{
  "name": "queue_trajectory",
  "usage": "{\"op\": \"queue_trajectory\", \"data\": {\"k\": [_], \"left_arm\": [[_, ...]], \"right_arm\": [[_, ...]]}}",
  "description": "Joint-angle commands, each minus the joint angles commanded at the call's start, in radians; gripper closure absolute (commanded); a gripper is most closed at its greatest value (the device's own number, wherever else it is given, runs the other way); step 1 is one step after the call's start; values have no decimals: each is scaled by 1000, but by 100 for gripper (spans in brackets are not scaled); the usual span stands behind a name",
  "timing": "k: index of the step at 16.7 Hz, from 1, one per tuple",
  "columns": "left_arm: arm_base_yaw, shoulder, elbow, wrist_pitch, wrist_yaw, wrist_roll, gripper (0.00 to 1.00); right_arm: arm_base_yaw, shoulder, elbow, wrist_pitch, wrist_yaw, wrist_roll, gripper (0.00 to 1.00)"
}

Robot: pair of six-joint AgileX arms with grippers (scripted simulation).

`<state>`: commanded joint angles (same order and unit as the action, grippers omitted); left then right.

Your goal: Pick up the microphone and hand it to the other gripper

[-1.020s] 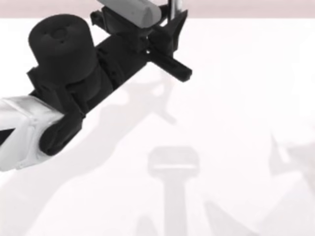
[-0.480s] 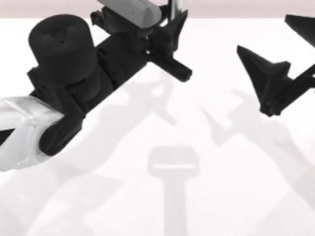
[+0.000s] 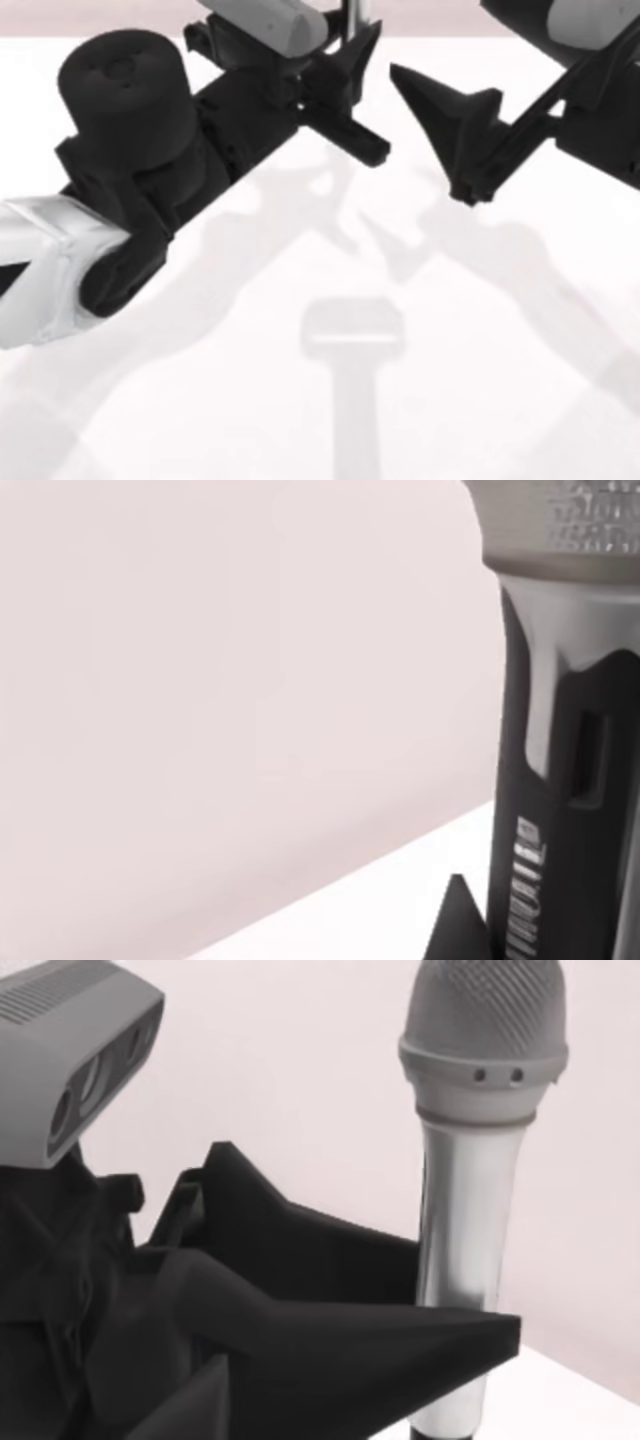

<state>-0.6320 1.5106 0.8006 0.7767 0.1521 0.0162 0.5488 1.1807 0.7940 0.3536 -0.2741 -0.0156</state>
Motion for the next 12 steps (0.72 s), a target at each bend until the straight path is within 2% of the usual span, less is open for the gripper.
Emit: {"op": "queue_trajectory", "data": {"k": [5, 12], "left_arm": [[0, 0, 0, 0, 0, 0, 100], [0, 0, 0, 0, 0, 0, 100]], "right_arm": [[7, 37, 33, 9, 10, 1, 0], [68, 356, 266, 84, 74, 3, 0]]}}
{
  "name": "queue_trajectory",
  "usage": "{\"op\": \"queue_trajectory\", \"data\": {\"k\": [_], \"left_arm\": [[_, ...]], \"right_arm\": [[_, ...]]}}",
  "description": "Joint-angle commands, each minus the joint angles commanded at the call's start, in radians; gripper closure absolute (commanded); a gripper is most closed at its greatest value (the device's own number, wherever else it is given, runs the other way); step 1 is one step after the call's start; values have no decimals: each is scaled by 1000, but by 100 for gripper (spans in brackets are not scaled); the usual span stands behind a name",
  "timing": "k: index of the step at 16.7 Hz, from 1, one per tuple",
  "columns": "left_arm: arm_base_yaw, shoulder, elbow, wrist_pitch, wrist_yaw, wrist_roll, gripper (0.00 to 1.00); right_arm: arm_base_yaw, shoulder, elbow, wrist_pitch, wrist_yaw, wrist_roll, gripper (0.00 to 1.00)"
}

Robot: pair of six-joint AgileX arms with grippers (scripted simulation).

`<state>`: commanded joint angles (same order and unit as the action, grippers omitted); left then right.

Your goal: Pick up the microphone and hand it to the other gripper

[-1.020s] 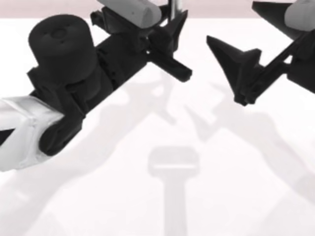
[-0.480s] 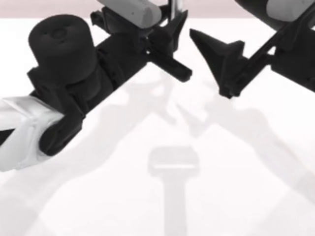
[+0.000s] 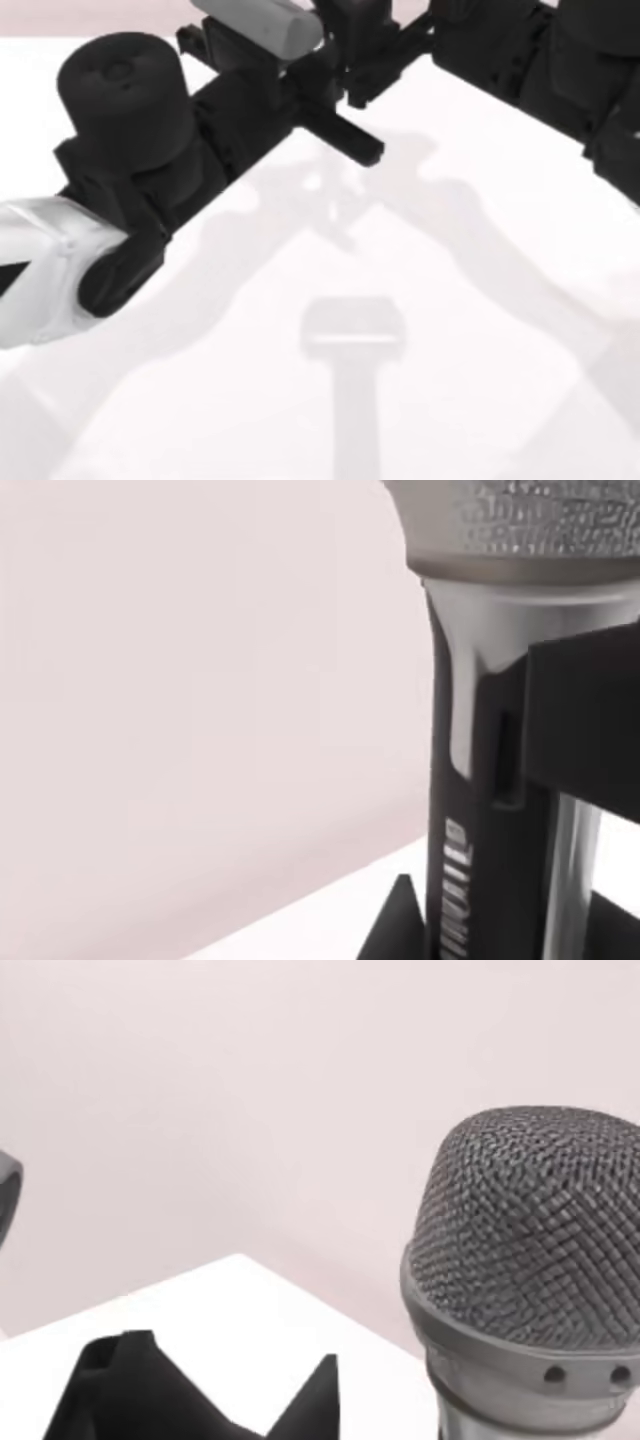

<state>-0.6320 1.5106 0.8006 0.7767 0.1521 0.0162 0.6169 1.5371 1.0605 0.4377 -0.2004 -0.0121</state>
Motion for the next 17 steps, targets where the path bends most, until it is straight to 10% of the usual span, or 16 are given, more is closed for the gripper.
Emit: {"op": "queue_trajectory", "data": {"k": [6, 17], "left_arm": [[0, 0, 0, 0, 0, 0, 100], [0, 0, 0, 0, 0, 0, 100]], "right_arm": [[10, 39, 35, 10, 10, 1, 0], [10, 39, 35, 10, 10, 1, 83]]}}
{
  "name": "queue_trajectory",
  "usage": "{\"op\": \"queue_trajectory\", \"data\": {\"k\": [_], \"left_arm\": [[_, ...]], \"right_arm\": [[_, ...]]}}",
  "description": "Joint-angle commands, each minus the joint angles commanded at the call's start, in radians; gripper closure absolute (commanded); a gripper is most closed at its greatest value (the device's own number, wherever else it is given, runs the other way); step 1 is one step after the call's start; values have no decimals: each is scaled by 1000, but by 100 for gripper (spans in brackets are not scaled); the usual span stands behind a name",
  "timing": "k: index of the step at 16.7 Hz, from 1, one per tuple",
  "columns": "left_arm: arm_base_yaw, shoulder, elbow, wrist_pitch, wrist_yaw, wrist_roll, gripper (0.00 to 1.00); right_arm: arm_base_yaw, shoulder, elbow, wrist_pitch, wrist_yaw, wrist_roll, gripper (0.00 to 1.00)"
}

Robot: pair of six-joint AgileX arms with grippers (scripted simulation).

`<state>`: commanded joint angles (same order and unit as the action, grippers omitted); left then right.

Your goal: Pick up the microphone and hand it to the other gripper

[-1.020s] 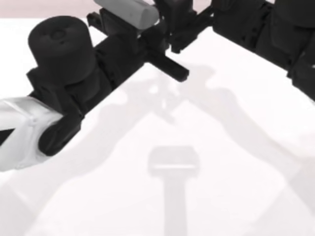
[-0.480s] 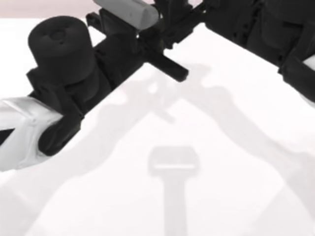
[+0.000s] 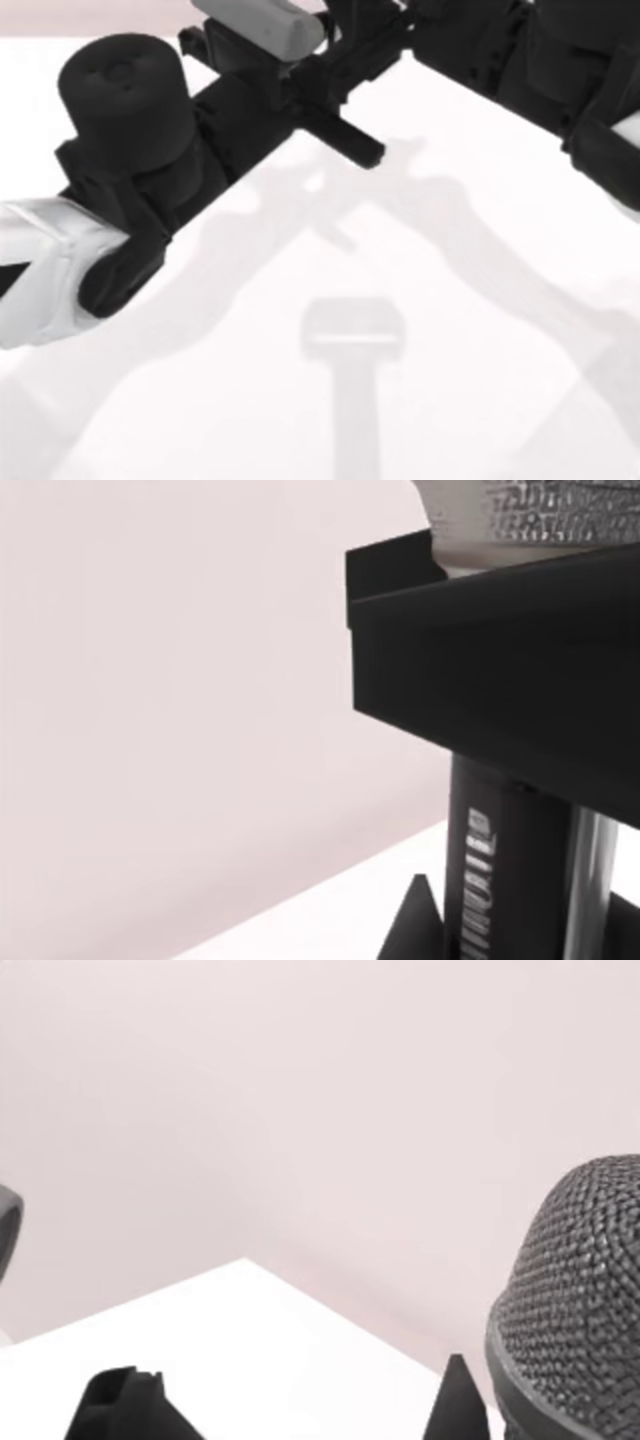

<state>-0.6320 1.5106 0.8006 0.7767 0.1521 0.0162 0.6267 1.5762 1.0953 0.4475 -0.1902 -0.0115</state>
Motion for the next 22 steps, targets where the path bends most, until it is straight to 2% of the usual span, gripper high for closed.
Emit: {"op": "queue_trajectory", "data": {"k": [2, 3, 11, 22], "left_arm": [[0, 0, 0, 0, 0, 0, 100], [0, 0, 0, 0, 0, 0, 100], [0, 0, 0, 0, 0, 0, 100], [0, 0, 0, 0, 0, 0, 17]], "right_arm": [[0, 0, 0, 0, 0, 0, 98], [0, 0, 0, 0, 0, 0, 100], [0, 0, 0, 0, 0, 0, 100], [0, 0, 0, 0, 0, 0, 100]]}}
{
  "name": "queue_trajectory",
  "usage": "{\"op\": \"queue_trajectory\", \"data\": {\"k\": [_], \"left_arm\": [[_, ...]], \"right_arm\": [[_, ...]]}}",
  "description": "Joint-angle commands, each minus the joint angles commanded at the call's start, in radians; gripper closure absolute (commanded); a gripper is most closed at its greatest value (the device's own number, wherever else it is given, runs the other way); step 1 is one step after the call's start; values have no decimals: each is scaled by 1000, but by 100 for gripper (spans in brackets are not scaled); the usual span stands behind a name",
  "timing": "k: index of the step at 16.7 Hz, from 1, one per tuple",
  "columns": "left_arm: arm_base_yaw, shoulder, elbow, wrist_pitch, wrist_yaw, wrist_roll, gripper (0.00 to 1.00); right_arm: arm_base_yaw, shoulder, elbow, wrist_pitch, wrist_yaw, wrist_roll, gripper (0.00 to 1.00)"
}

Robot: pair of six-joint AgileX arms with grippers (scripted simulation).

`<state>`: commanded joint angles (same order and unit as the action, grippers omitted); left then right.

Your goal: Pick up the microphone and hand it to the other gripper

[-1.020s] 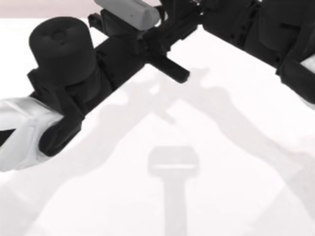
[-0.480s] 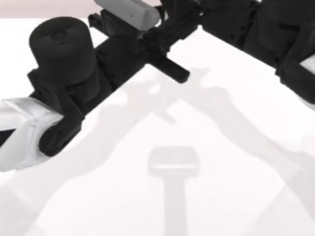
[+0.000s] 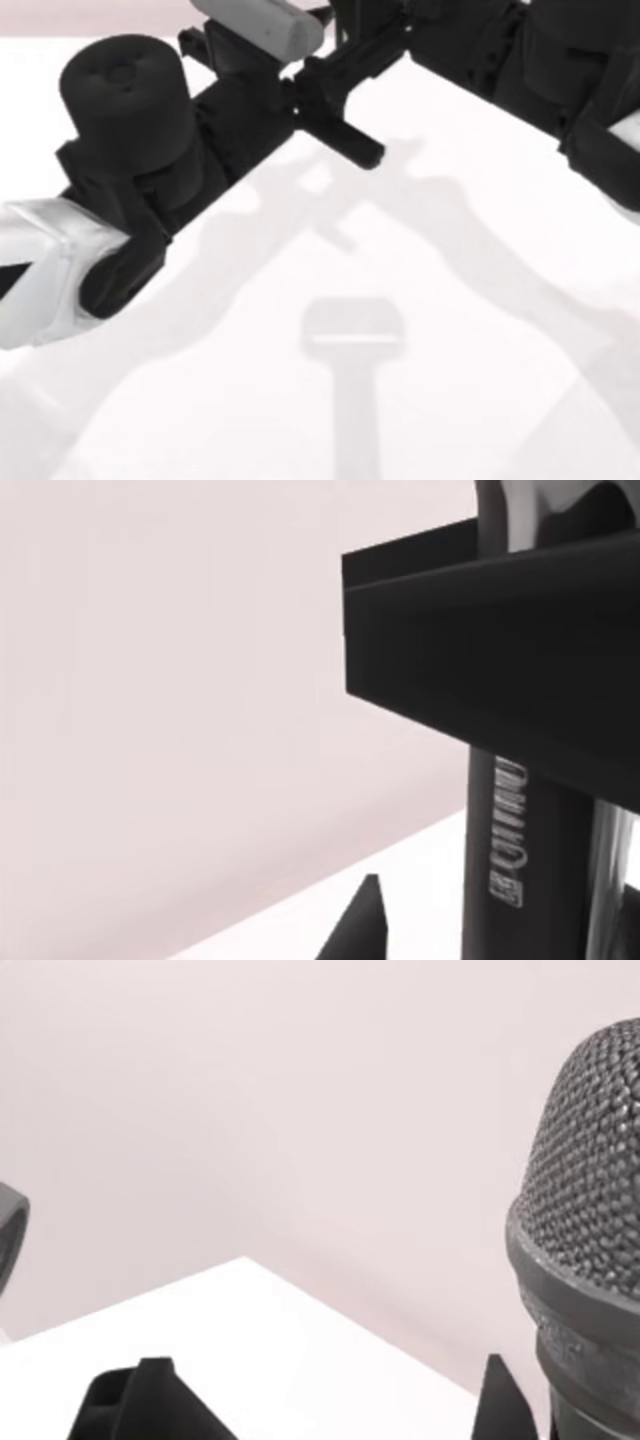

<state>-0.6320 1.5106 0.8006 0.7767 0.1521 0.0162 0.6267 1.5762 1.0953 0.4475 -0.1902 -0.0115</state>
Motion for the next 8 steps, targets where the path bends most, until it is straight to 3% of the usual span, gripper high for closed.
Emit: {"op": "queue_trajectory", "data": {"k": [2, 8], "left_arm": [[0, 0, 0, 0, 0, 0, 2], [0, 0, 0, 0, 0, 0, 0]], "right_arm": [[0, 0, 0, 0, 0, 0, 100], [0, 0, 0, 0, 0, 0, 100]]}}
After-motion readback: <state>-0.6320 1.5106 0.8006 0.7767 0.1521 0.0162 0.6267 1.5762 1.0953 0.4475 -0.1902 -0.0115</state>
